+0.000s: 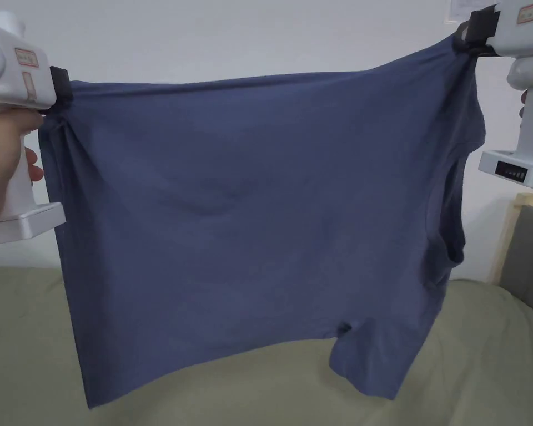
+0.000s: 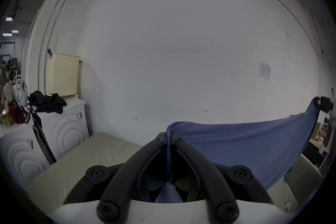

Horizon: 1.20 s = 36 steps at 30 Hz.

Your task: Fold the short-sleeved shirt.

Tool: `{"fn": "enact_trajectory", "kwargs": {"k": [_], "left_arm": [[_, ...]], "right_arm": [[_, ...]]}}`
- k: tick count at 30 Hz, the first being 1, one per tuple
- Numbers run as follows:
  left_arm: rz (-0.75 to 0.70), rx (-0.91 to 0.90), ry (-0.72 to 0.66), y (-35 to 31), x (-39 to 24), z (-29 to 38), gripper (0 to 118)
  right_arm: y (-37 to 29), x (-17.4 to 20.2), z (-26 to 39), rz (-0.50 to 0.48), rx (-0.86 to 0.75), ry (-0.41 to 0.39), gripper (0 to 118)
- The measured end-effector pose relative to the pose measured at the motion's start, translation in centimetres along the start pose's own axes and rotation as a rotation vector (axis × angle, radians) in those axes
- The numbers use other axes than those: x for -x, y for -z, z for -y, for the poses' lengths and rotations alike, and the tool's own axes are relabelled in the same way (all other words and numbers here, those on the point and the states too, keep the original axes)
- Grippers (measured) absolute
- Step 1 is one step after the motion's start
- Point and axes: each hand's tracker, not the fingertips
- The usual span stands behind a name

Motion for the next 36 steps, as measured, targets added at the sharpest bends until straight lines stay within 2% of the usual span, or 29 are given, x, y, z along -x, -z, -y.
{"fn": "enact_trajectory", "kwargs": {"k": [5,11,15,17,22,25,27,31,36], "left_arm": [[-0.017,0.026,0.021,1.7,-0.1,2.1,0],[-0.037,0.085,-0.017,4.4,1.1,11.4,0],[-0.031,0.103,-0.08,7.2,3.0,17.5,0],[-0.035,0.117,-0.067,7.7,3.5,19.5,0],[-0.013,0.126,-0.077,2.6,3.8,22.8,0],[0.019,0.163,0.014,-1.9,4.6,25.5,0],[0.033,0.151,-0.003,-5.9,5.7,27.9,0],[0.073,0.21,0.002,-14.4,7.7,35.2,0],[0.083,0.408,0.098,-24.2,7.3,43.5,0]], "right_arm": [[0.6,0.5,3.1,-0.008,0.015,0.011,1],[1.2,0.4,12.2,-0.013,0.055,0.08,1],[0.7,0.7,18.2,-0.005,0.043,0.102,1],[0.0,0.8,19.4,0.011,0.033,0.093,1],[-3.9,0.6,20.9,-0.058,0.039,0.12,1],[-8.9,0.7,22.7,-0.09,0.067,0.133,1],[-13.5,1.5,25.0,-0.1,0.099,0.129,1],[-23.2,2.8,32.2,-0.143,0.198,0.142,1],[-34.6,4.9,44.0,-0.094,0.408,0.172,1]]}}
